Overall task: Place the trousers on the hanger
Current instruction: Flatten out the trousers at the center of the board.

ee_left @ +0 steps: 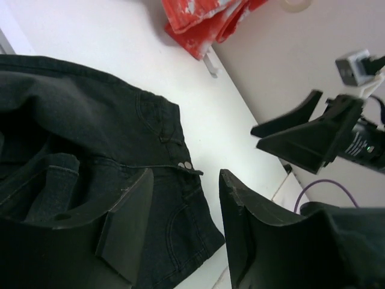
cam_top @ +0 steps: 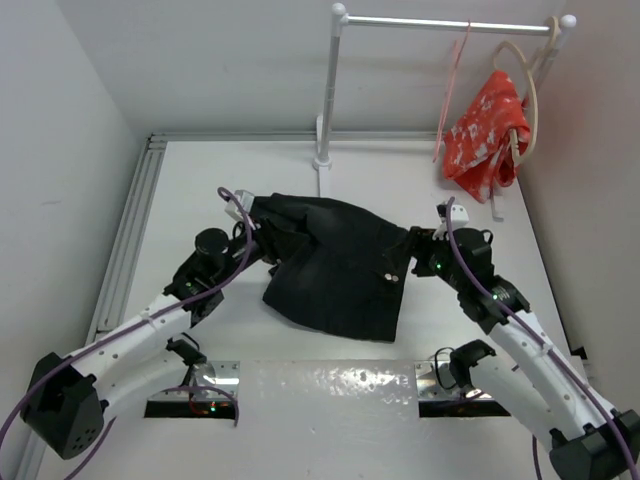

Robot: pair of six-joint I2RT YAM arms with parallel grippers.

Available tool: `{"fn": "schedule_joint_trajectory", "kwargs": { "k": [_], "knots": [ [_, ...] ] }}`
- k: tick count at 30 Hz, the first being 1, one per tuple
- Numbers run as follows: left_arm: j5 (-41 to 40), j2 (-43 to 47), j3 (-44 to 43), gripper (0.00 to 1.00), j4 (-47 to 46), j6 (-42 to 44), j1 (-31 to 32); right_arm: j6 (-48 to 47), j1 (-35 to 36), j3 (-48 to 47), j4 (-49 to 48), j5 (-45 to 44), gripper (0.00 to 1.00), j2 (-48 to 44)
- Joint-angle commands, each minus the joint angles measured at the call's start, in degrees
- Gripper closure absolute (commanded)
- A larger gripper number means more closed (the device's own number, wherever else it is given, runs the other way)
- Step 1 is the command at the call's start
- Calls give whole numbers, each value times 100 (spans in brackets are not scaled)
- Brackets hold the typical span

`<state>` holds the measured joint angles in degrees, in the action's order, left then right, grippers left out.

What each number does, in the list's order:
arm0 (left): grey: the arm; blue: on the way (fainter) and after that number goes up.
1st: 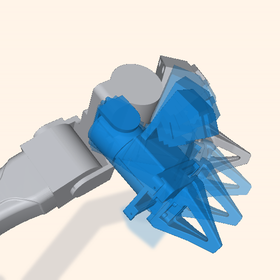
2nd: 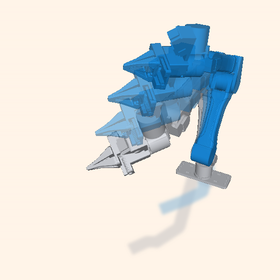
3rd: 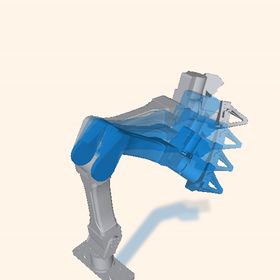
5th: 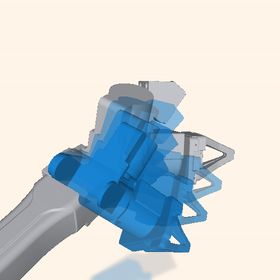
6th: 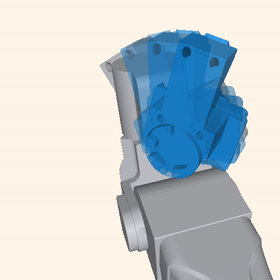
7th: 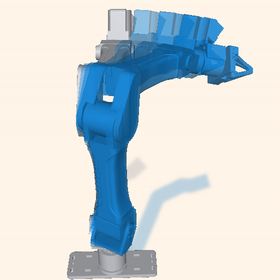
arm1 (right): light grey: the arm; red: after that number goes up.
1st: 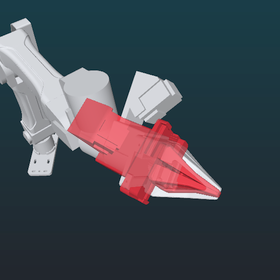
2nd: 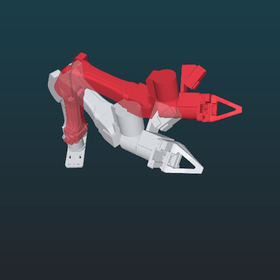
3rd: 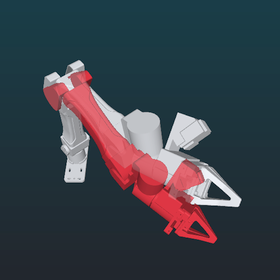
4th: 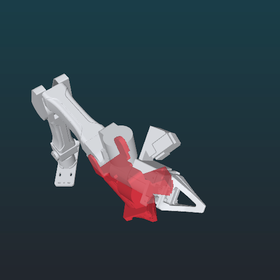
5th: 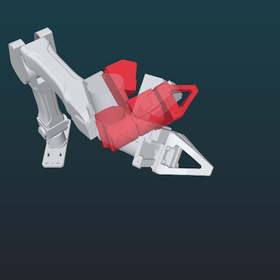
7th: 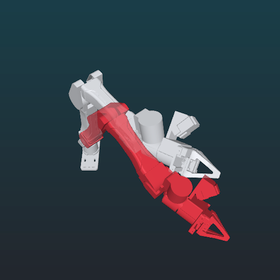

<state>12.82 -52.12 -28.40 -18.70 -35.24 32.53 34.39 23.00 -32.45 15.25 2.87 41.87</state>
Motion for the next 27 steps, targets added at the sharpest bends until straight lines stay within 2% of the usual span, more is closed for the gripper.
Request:
{"fn": "schedule_joint_trajectory", "kwargs": {
  "k": [1,2,3,4,5,7,8,9,12,13,14,15,16,18,19,20,21,22,23,24,25,27],
  "knots": [
    [-323,236,-148,54,32,0,-1,94,-6,256,330,-577,34,-178],
    [-446,298,-165,57,155,9,-1,103,-6,300,365,-664,46,-214],
    [-821,429,-209,61,574,26,-1,190,-6,309,452,-718,75,-249],
    [-1025,500,-288,63,795,35,-1,225,-6,318,462,-788,89,-275],
    [-1479,692,-289,71,1154,18,-1,278,-6,353,488,-875,100,-293],
    [-1991,930,-96,84,1429,-52,-1,314,2,405,445,-1165,100,-328],
    [-2612,1184,0,92,1674,-209,-1,392,-6,545,392,-1514,100,-433],
    [-2844,1308,202,97,1763,-263,-1,428,-6,616,409,-1683,100,-469],
    [-3495,1511,431,100,2344,-457,-1,419,-6,608,444,-2132,100,-163],
    [-3592,1503,484,100,2492,-518,-1,437,-6,573,496,-2272,98,213],
    [-3724,1390,528,100,2529,-579,-10,480,-15,555,523,-2456,91,399],
    [-3743,1284,581,93,2529,-606,-19,498,-15,573,471,-2467,81,566],
    [-3673,1153,555,89,2625,-650,-28,542,-15,608,375,-2450,57,725],
    [-3533,696,441,81,2652,-598,-115,612,-42,756,-64,-2117,38,1164],
    [-3532,424,458,77,2600,-615,-151,665,-68,792,-213,-2063,33,1349],
    [-3497,326,502,73,2486,-676,-325,744,-77,810,-459,-2011,30,1751],
    [-3375,221,650,64,2320,-685,-518,788,-94,819,-548,-2001,30,1937],
    [-2886,150,748,60,1927,-703,-755,858,-112,845,-662,-2019,30,2113],
    [-2551,27,836,56,1583,-755,-1314,972,-138,889,-1003,-1975,30,2246],
    [-2295,-26,1063,47,1267,-773,-1520,1008,-156,1002,-1215,-1862,29,2456],
    [-2145,-79,1117,43,794,-808,-1635,1043,-182,1021,-1408,-1661,29,2545],
    [-2117,-368,1092,35,509,-887,-1742,1113,-200,986,-1726,-1685,30,2851]
  ]
}}
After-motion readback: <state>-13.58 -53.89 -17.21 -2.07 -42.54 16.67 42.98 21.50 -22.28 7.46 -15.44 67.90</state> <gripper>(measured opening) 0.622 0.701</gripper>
